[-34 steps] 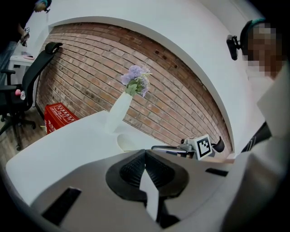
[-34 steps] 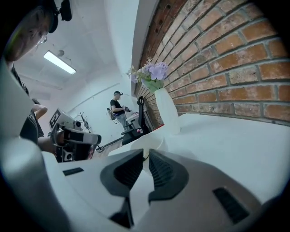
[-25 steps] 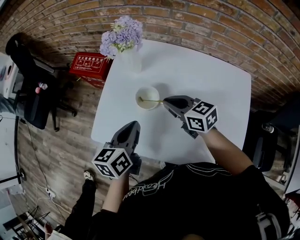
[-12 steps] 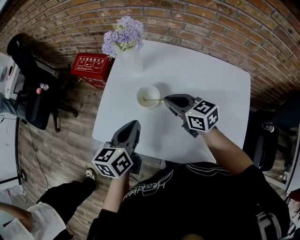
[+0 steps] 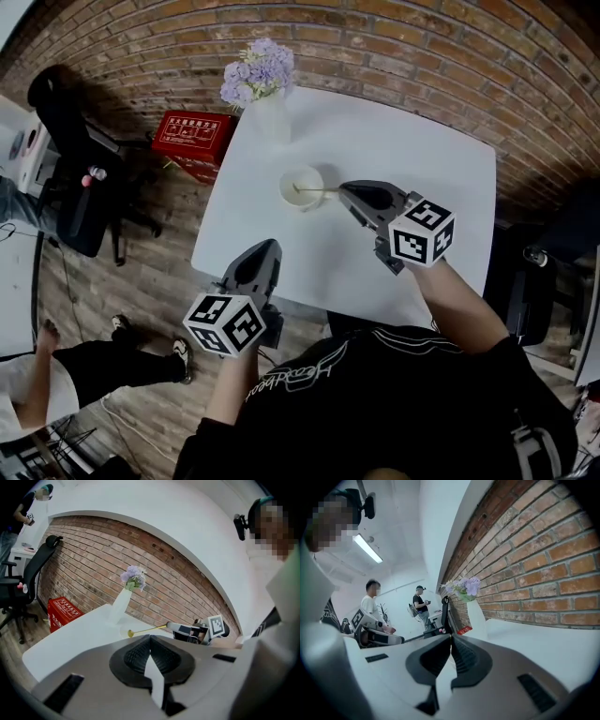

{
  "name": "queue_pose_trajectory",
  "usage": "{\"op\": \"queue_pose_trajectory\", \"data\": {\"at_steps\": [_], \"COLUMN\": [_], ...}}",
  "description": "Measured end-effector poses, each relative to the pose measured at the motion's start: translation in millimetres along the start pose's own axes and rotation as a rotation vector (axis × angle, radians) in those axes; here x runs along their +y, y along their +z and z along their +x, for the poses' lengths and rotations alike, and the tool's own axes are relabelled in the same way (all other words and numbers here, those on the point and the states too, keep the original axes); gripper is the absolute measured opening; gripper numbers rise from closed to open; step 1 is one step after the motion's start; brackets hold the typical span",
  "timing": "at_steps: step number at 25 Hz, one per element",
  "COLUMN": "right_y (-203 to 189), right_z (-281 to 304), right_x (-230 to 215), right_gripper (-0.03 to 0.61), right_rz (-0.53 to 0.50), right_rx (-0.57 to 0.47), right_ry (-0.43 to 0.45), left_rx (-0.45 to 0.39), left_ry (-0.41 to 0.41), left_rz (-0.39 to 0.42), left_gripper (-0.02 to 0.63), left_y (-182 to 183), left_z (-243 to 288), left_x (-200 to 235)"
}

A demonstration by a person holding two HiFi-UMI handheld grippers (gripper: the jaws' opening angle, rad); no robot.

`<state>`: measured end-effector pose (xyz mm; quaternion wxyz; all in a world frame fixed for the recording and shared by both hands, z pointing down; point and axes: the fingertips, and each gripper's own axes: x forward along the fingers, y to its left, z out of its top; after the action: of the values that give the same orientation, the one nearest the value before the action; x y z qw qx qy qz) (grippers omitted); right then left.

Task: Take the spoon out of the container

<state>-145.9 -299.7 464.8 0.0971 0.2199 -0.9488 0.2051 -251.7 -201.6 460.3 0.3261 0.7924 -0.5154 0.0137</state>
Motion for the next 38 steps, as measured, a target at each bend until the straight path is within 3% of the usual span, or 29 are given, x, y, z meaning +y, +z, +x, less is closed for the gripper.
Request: {"op": "queue_pose_trajectory", "data": {"at_steps": [8, 20, 38], "right_y": [27, 30, 27], "right_z": [-45, -116, -136], "right_x": [51, 116, 126], "right_gripper": [-0.002, -0.002, -0.002], "right_rz": [-0.061, -0.102, -0.101], "right_rx": [-0.093, -0.182, -0.193], "right_ry": [0.011, 0.032, 0.019], "left_rx": [-0.059, -0.139, -0.140], "left_ry": [-0.019, -0.070, -0.081], "left_rz": [0.044, 0.137, 0.168], "left_gripper": [0.003, 0.003, 0.003], "left_y": [5, 17, 15], "left_z": [-39, -91, -102], "left_x": [-30, -84, -101]}}
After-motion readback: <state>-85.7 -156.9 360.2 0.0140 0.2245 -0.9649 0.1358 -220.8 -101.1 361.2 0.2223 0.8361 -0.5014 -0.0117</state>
